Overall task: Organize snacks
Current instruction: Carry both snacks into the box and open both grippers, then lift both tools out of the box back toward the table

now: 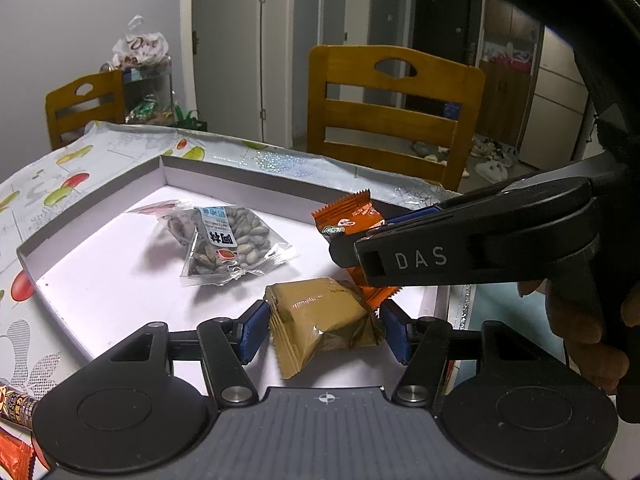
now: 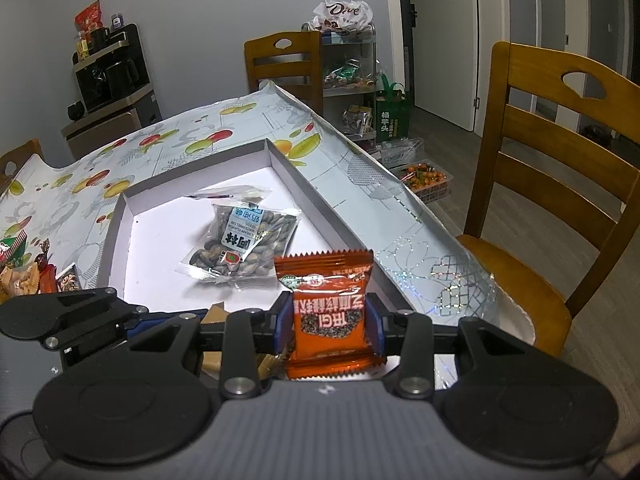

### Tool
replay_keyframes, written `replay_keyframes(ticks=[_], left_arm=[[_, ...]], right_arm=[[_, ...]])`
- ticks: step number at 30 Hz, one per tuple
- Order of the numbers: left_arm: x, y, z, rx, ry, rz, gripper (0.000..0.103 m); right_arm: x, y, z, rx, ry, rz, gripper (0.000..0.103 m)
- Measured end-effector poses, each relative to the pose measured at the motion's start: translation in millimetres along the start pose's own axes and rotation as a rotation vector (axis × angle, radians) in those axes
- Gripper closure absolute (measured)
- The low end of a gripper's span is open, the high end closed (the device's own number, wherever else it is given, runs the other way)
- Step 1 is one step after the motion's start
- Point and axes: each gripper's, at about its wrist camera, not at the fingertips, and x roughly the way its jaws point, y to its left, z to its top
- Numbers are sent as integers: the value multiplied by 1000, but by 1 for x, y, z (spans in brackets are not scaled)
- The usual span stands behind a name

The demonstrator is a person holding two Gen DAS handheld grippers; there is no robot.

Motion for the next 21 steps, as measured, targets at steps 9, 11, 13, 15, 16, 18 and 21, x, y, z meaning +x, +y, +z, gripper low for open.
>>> replay_keyframes(ticks=[9,11,13,15,16,18,21], left_arm=[[0,0,0,2,-3,1,41],[1,1,0,-3,-1,2,38],[0,2,0,-9,-5,4,32],[-2,2,0,-10,-14,5,21],[-3,2,0,-9,-20,6,20],[-4,2,0,-5,-24,4,18],[-7,3,1,-10,-30,6,12]], right_arm=[[-5,0,0,1,29,-15,64],[-5,-2,1,10,33,-11,62],[-6,-3,1,17,32,-7,56],[-9,-3,2,23,21,-4,49],[-10,-3,2,25,15,-1,47],[-13,-2,3,27,6,7,47],[-17,2,4,16,-3,10,44]])
